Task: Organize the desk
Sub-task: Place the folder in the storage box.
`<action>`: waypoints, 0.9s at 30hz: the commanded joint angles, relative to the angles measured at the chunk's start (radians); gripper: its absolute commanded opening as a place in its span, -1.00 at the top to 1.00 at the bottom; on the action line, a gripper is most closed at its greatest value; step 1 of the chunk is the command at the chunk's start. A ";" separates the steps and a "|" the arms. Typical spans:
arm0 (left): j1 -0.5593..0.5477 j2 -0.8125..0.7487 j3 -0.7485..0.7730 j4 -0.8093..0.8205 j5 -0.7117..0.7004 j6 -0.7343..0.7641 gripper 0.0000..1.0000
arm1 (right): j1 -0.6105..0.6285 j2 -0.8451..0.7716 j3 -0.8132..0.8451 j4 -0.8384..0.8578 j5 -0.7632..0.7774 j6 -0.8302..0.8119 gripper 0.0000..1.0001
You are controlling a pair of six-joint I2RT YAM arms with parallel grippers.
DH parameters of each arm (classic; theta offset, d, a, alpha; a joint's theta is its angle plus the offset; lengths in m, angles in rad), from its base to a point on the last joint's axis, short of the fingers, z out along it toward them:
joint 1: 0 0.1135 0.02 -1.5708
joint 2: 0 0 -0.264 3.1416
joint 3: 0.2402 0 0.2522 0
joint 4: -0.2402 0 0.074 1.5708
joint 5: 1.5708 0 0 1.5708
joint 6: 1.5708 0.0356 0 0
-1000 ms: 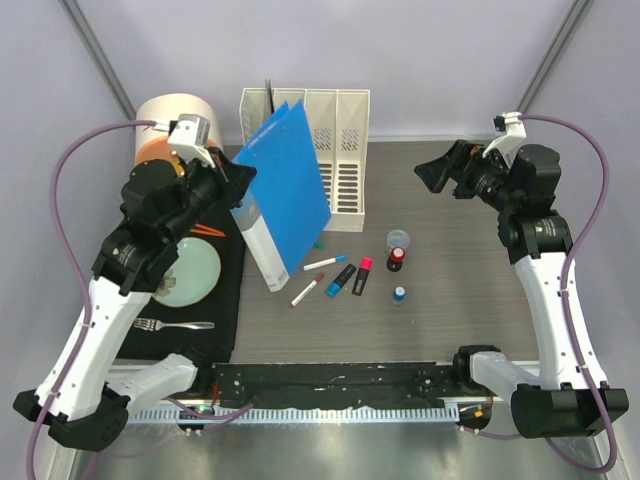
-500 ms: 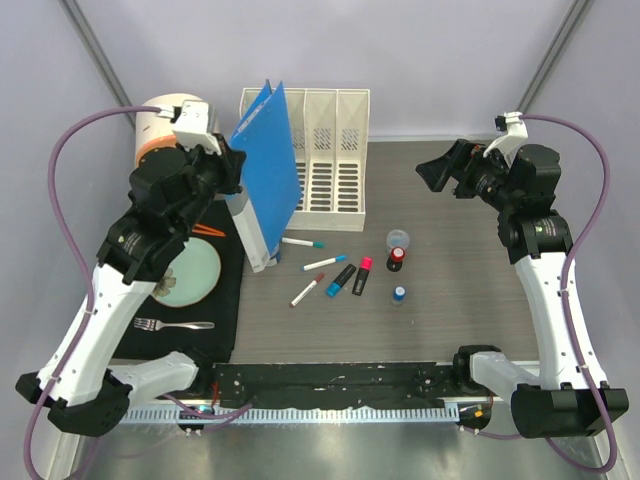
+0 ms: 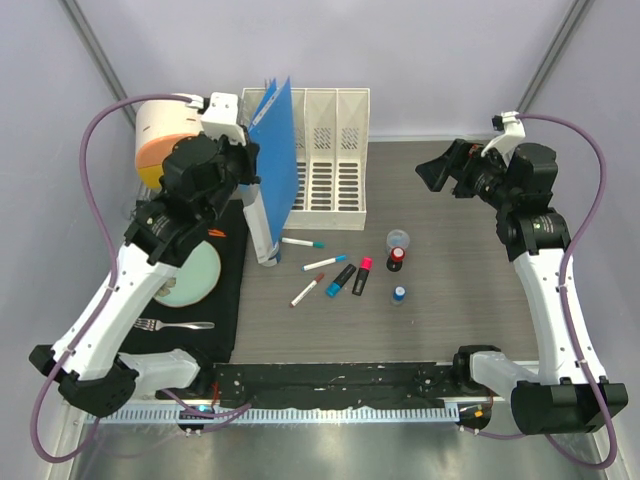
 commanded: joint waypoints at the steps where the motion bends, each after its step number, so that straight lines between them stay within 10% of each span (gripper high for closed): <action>1: -0.010 -0.044 0.122 0.030 -0.051 -0.073 1.00 | -0.002 0.002 0.030 0.011 0.016 -0.024 -0.92; 18: -0.010 -0.159 0.171 -0.064 0.223 -0.224 0.99 | -0.004 -0.017 0.014 -0.003 0.002 -0.036 -0.92; 27: -0.009 -0.099 0.102 -0.026 0.085 -0.144 1.00 | -0.004 -0.014 0.016 -0.020 0.006 -0.055 -0.92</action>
